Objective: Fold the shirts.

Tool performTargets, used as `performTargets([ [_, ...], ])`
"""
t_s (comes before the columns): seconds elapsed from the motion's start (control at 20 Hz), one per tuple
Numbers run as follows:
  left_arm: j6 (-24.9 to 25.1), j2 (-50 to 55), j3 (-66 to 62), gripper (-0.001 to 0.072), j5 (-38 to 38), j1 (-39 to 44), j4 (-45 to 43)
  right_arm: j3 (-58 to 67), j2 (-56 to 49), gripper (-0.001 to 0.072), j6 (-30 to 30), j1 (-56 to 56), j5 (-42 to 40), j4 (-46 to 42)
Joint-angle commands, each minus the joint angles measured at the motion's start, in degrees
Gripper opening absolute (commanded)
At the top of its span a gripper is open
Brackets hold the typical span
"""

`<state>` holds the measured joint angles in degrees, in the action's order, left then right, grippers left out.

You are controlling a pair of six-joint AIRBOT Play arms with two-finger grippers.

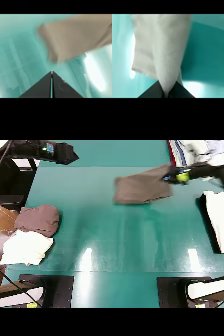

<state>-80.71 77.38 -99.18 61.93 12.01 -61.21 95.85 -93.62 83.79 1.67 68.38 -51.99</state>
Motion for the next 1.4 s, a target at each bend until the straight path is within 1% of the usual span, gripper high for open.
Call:
performTargets([
  [0.0,-0.3,0.0,0.0,0.0025,-3.3,3.1,0.0,0.1,5.9,0.0015,0.6,16.0,-0.5,-3.5],
  [0.15,-0.3,0.0,0.0,0.0025,-5.7,4.4,0.0,0.1,6.3,0.0015,0.6,26.8,-2.1,-2.1],
  [0.3,-0.3,0.0,0.0,0.0025,-5.9,4.8,0.2,0.1,5.4,0.0015,0.5,33.1,-4.7,1.5],
  [0.45,-0.3,0.0,0.0,0.0025,-5.9,4.8,0.1,0.4,5.4,0.0015,-0.3,35.4,-9.1,3.4],
  [0.65,-0.3,0.0,0.0,0.0025,-5.9,4.8,0.1,6.1,5.4,0.0015,-1.9,35.1,-10.0,4.4],
  [0.75,-0.3,0.0,0.0,0.0025,-5.9,4.8,0.1,11.0,5.5,0.0015,-1.9,35.1,-7.4,4.4],
  [0.9,-0.2,0.0,0.0,0.0025,-5.9,4.8,0.1,17.4,5.6,0.0015,-1.8,36.8,-0.8,4.3],
  [1.05,-0.2,0.0,0.0,0.0025,-5.9,4.8,-0.1,19.8,5.8,0.0015,-1.7,39.0,6.8,4.3],
  [1.15,-0.2,0.0,0.0,0.0025,-5.9,4.8,-0.1,17.3,7.3,0.0015,-1.6,40.5,10.6,3.7],
  [1.25,-0.2,0.0,0.0,0.0025,-5.8,4.8,-0.1,11.5,10.3,0.0015,-1.6,42.7,11.1,3.7],
  [1.3,-0.2,0.0,0.0,0.0026,-5.7,4.8,-0.1,8.0,12.1,0.0015,-1.7,44.1,11.1,2.6],
  [1.35,-0.2,0.0,0.0,0.0025,-5.7,4.8,-0.1,4.9,13.7,0.0015,-1.7,45.2,11.3,-0.2],
])
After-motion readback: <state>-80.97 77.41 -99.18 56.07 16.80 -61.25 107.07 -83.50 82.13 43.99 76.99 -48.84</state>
